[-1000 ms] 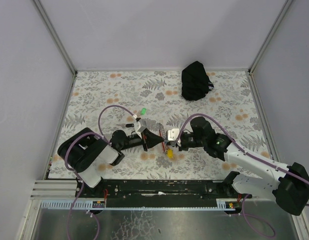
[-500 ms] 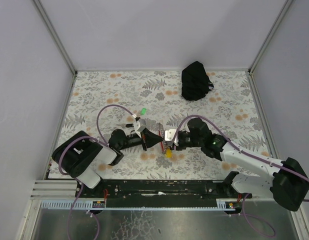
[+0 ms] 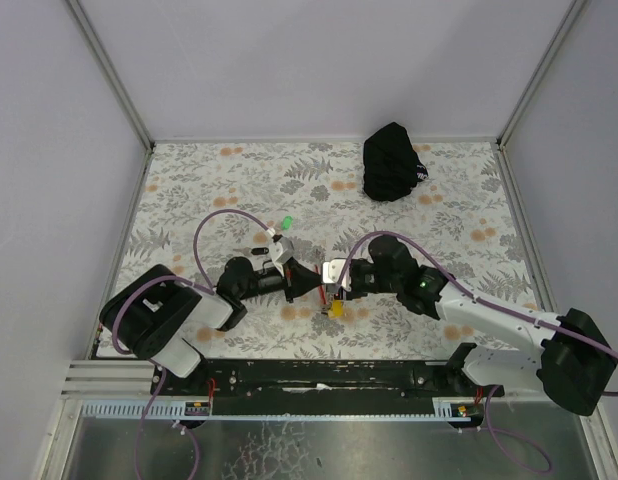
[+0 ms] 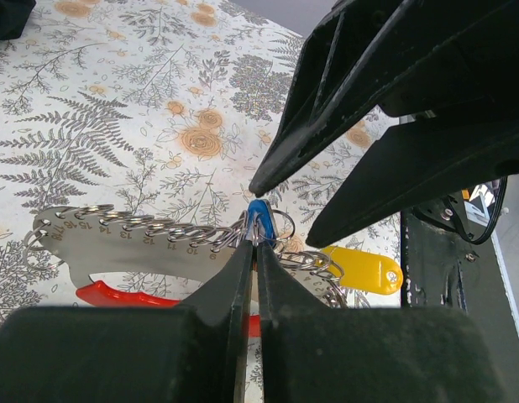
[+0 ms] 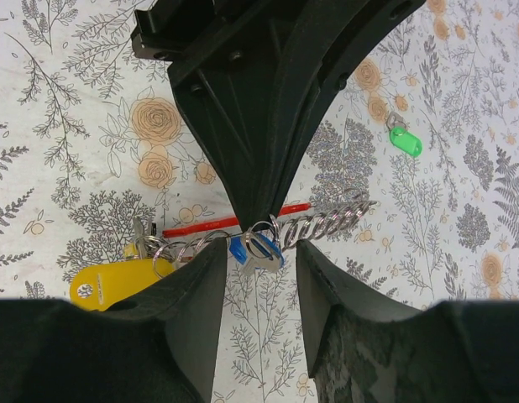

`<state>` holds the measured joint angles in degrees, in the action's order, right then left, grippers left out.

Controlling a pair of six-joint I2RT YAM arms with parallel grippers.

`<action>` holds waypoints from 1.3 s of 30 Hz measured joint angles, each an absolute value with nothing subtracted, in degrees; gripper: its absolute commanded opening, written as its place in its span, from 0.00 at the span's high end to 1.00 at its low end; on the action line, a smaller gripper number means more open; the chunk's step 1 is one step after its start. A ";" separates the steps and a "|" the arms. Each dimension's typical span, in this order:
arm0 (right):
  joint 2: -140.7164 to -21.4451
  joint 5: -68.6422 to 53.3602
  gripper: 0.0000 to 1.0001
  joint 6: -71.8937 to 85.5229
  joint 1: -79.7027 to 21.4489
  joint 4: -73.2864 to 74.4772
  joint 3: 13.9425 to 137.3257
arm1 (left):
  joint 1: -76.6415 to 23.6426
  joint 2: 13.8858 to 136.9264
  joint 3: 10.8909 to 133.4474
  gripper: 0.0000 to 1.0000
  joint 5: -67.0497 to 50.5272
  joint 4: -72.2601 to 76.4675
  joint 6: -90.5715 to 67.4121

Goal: Put the keys on the keyring

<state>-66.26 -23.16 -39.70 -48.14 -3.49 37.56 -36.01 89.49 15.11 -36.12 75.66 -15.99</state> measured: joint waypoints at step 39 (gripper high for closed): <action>-71.42 -17.15 0.99 -41.98 -49.74 2.07 41.71 | -37.50 85.10 17.26 1.00 -34.26 63.81 -12.53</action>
<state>-71.42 -17.15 -41.98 -49.74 2.07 41.71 -37.50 85.10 17.26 -34.26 63.81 -12.53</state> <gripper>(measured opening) 0.086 0.008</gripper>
